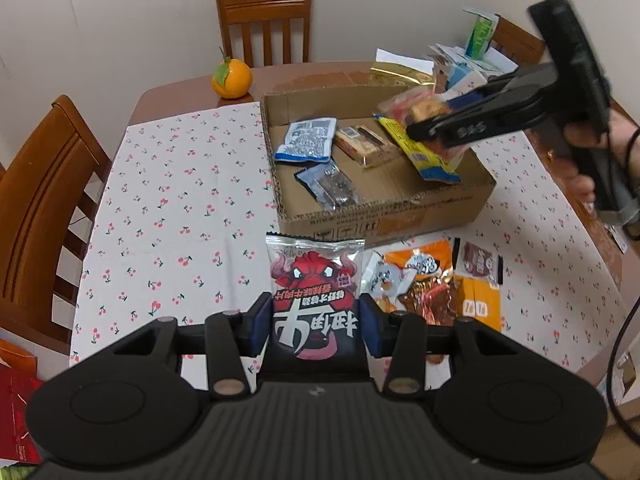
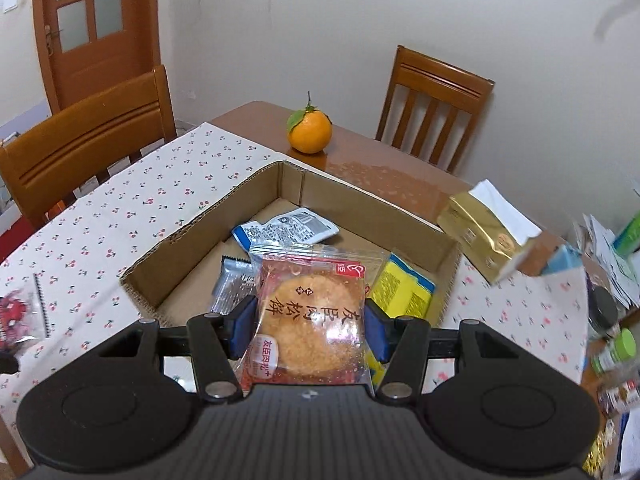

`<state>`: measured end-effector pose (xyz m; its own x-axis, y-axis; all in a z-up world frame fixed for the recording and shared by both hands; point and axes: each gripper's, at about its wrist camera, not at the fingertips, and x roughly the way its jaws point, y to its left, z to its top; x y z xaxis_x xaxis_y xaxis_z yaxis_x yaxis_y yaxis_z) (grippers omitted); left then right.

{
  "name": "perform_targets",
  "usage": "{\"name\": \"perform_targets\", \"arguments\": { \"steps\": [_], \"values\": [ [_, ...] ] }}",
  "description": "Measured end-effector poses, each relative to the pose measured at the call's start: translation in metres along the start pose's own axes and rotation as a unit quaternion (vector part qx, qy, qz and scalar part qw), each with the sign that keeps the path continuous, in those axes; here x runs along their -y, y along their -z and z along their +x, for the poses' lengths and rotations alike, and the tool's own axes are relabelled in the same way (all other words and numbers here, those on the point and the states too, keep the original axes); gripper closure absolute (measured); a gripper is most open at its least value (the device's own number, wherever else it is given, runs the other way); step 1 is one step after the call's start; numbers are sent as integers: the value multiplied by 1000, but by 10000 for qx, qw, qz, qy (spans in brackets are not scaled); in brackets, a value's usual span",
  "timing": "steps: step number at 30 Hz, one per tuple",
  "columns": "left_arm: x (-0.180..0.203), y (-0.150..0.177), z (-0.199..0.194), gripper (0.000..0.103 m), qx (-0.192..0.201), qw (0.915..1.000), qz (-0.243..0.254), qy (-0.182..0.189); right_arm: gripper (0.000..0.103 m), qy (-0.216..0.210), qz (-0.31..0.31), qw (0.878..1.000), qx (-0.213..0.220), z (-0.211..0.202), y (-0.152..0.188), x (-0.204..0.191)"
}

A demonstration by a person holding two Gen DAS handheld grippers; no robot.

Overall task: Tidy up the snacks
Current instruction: 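Carry both packets over the box and open both grippers to drop them, then move both grippers back to the snacks beside the box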

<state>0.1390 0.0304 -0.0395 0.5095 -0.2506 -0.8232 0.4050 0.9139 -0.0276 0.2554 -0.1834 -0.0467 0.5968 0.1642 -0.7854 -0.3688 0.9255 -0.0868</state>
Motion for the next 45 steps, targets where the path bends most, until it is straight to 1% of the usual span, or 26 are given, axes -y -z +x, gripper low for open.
{"name": "perform_targets", "arguments": {
  "steps": [3, 4, 5, 6, 7, 8, 12, 13, 18, 22, 26, 28, 29, 30, 31, 32, 33, 38, 43, 45],
  "values": [
    [1, -5, 2, 59, 20, 10000, -23, -33, 42, -111, -24, 9999, -91, 15, 1, -1],
    [2, -7, 3, 59, 32, 10000, -20, -41, 38, -128, 4, 9999, -88, 18, 3, -1],
    [2, -10, 4, 59, 50, 10000, -15, -41, 28, -152, 36, 9998, -89, 19, 5, -1],
    [2, -13, 5, 59, 65, 10000, 1, -35, 22, -185, 65, 9998, -73, 19, 8, -2],
    [3, -15, 5, 59, 82, 10000, 18, -27, 13, -195, 89, 9998, -39, 17, 11, -3],
    [3, -19, 6, 59, 95, 9999, 37, -16, 8, -177, 116, 9998, -4, 14, 14, -4],
    [6, -38, 13, 59, 164, 9997, 196, 67, 0, -117, 326, 9993, 115, -4, 27, -8],
    [8, -43, 15, 59, 184, 9995, 243, 88, 0, -116, 380, 9991, 156, -10, 31, -9],
    [15, -76, 39, 59, 258, 9984, 453, 205, 0, 159, 757, 9967, 255, -36, 51, -11],
    [20, -99, 61, 58, 279, 9977, 530, 312, 0, 337, 1089, 9932, 229, -51, 69, -11],
    [22, -117, 83, 58, 317, 9977, 559, 217, 0, 474, 1250, 9909, 135, -61, 85, -11],
    [21, -123, 94, 55, 324, 9981, 491, 178, 0, 537, 1298, 9901, 59, -63, 92, -11],
    [20, -125, 98, 44, 341, 9983, 451, 159, 0, 593, 1322, 9894, 25, -63, 95, -11],
    [20, -127, 100, 27, 379, 9982, 448, 96, 0, 618, 1326, 9892, 1, -65, 99, -11],
    [20, -127, 100, 19, 469, 9979, 458, 7, 0, 645, 1336, 9889, -34, -65, 101, -11],
    [21, -126, 98, 9, 615, 9969, 476, -139, 0, 694, 1349, 9884, -67, -65, 104, -11],
    [22, -124, 95, 8, 710, 9959, 512, -242, 0, 733, 1353, 9880, -96, -65, 106, -11],
    [23, -109, 80, 8, 786, 9943, 641, -344, 0, 814, 1441, 9859, -255, -62, 116, -13],
    [21, -77, 59, 8, 808, 9942, 642, -302, 0, 931, 1611, 9815, -446, -55, 124, -16],
    [21, -63, 54, 8, 774, 9946, 639, -250, 0, 893, 1686, 9802, -532, -51, 127, -19]
  ]
}}
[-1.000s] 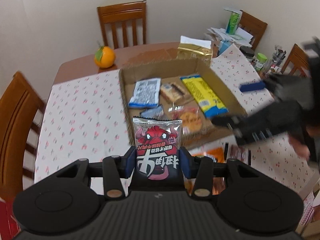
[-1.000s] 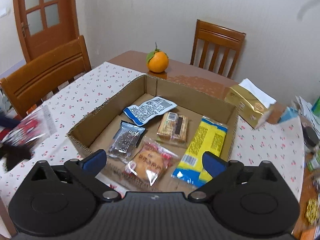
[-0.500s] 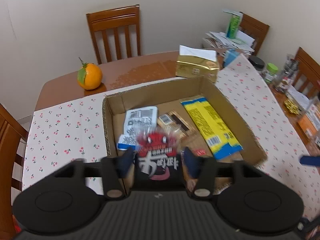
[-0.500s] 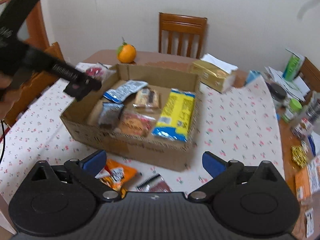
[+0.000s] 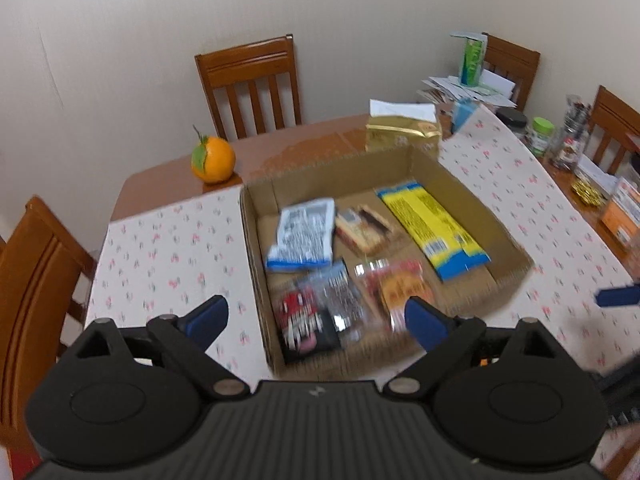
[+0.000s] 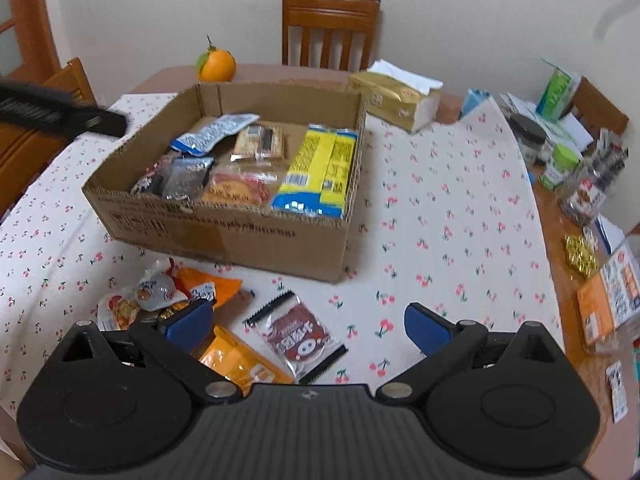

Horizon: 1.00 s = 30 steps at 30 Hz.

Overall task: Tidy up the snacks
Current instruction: 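Move both grippers back to the snacks beside the box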

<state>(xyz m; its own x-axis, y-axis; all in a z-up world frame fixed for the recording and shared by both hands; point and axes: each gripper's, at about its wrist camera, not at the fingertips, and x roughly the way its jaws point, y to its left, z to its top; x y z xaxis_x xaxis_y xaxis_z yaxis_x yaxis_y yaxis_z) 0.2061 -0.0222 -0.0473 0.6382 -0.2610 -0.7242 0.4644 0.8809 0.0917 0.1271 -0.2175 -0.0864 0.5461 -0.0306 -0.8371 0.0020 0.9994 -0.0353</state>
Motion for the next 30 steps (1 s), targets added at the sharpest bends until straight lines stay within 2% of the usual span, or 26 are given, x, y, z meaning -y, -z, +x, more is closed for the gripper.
{"name": "perform_targets", "arguments": {
  "steps": [8, 13, 15, 20, 30],
  "values": [
    [1, 53, -9, 8, -409, 9990, 63, 162, 0, 316, 259, 9976, -559, 28, 25, -15],
    [0, 73, -9, 8, -568, 9976, 261, 299, 0, 163, 756, 9953, -591, 32, 29, -18],
    [-2, 78, -9, 8, -572, 9973, 335, 323, 0, 119, 846, 9949, -539, 34, 26, -22],
    [-4, 83, -4, 8, -631, 9958, 459, 481, 0, 329, 919, 9936, -575, 45, 25, -33],
    [17, 81, 22, 8, -742, 9887, 952, 892, 0, 665, 1140, 9870, -916, 45, 49, -11]
  ]
}}
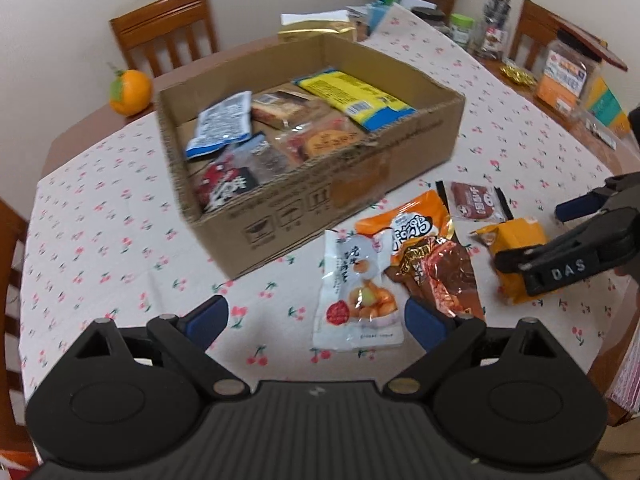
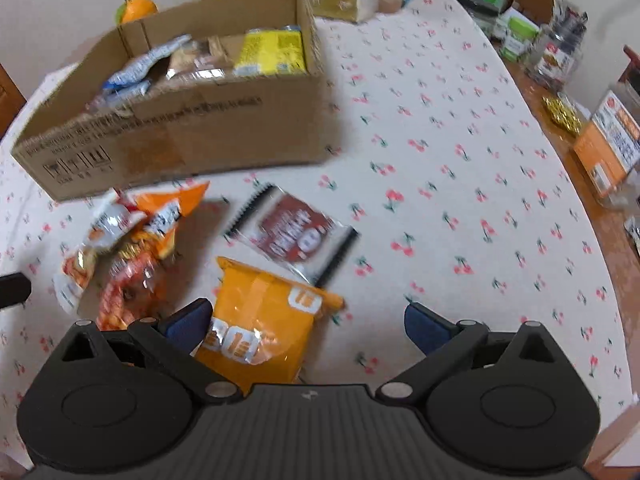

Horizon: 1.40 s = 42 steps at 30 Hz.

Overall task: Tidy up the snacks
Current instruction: 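Move both grippers back to the snacks beside the box, then grasp the white peanut packet with the left gripper while the right grasps the orange packet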

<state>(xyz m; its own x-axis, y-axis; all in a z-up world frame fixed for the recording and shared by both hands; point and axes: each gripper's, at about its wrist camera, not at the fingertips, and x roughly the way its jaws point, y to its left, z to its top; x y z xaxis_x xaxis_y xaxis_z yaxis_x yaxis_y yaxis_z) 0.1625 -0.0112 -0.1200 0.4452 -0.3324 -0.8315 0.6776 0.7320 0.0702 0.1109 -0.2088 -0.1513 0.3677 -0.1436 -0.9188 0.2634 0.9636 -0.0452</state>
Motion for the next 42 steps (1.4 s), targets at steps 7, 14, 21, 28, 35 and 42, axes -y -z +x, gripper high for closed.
{"name": "perform_targets", "arguments": {
  "steps": [7, 14, 21, 28, 35, 42],
  "values": [
    [5, -7, 29, 8, -59, 9998, 103, 171, 0, -22, -91, 9999, -69, 4, 13, 11],
    [3, -4, 50, 10, -161, 9998, 69, 90, 0, -80, -214, 9997, -60, 4, 13, 12],
    [2, -2, 56, 26, -111, 9991, -209, 351, 0, -128, -299, 9995, -16, 4, 13, 12],
    [10, -10, 57, 56, 62, 9990, -156, 409, 0, -193, -422, 9989, 49, 4, 13, 13],
    [10, -3, 51, 59, -42, 9991, -325, 253, 0, -213, -463, 9987, 58, 4, 12, 13],
    [2, 15, 38, 57, -209, 9983, -535, 78, 0, -194, -428, 9989, 95, 2, 15, 13]
  ]
}}
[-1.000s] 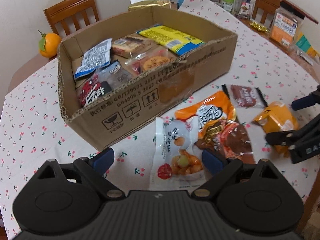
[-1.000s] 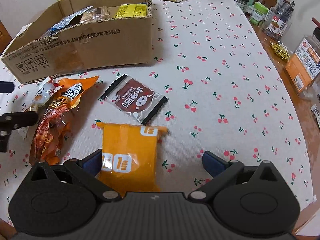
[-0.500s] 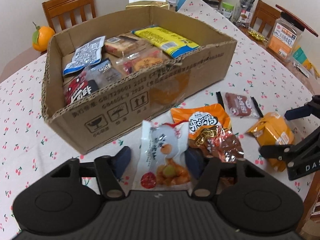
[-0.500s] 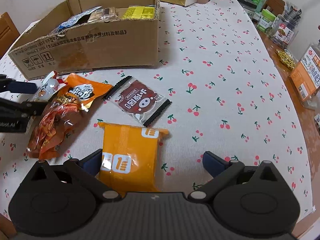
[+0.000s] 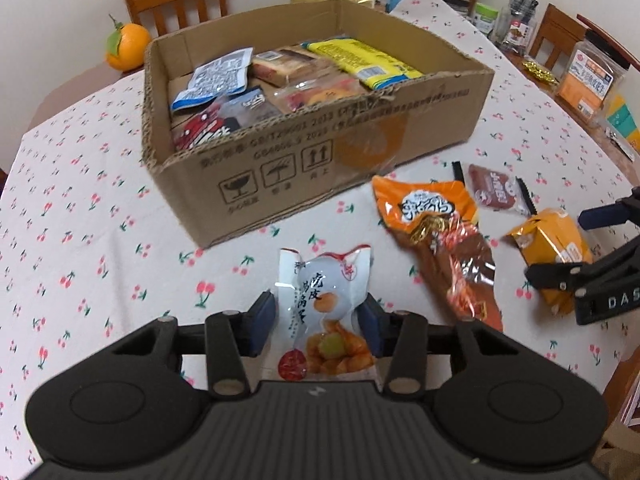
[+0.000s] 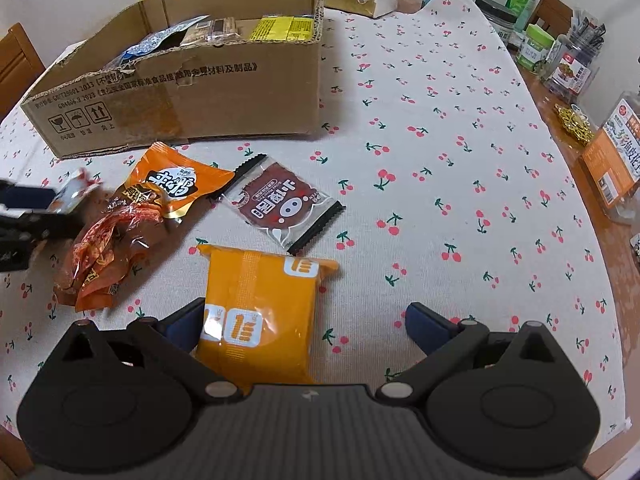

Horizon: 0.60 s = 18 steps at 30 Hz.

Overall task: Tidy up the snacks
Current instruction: 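Grasp the white peanut packet with the left gripper while the right grasps the orange packet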

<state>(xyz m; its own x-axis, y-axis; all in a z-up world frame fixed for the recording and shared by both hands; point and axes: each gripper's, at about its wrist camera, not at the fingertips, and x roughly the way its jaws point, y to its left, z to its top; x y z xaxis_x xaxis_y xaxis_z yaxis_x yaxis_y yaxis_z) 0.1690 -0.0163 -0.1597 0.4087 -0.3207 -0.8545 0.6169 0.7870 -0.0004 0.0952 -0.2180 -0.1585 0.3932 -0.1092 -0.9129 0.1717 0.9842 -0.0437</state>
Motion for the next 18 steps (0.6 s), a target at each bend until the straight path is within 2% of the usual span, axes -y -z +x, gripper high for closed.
{"name": "perform_targets", "arguments": {
  "steps": [4, 8, 11, 16, 18],
  "values": [
    [-2, 1, 0, 52, 23, 10000, 24, -14, 0, -26, 11, 10000, -82, 0, -2, -4],
    [-6, 4, -1, 46, 3, 9999, 91, 61, 12, -154, -220, 9996, -51, -6, -2, -16],
    [-6, 3, 0, 46, -15, 9997, 200, 142, 22, -207, -239, 9995, -25, -9, -3, -20],
    [-5, -1, 2, 47, -49, 9989, 381, 267, 32, -169, -265, 9995, 12, -10, -5, -22],
    [-5, -2, 2, 55, -64, 9987, 410, 299, 37, -139, -263, 9996, 20, -11, -5, -22]
  ]
}}
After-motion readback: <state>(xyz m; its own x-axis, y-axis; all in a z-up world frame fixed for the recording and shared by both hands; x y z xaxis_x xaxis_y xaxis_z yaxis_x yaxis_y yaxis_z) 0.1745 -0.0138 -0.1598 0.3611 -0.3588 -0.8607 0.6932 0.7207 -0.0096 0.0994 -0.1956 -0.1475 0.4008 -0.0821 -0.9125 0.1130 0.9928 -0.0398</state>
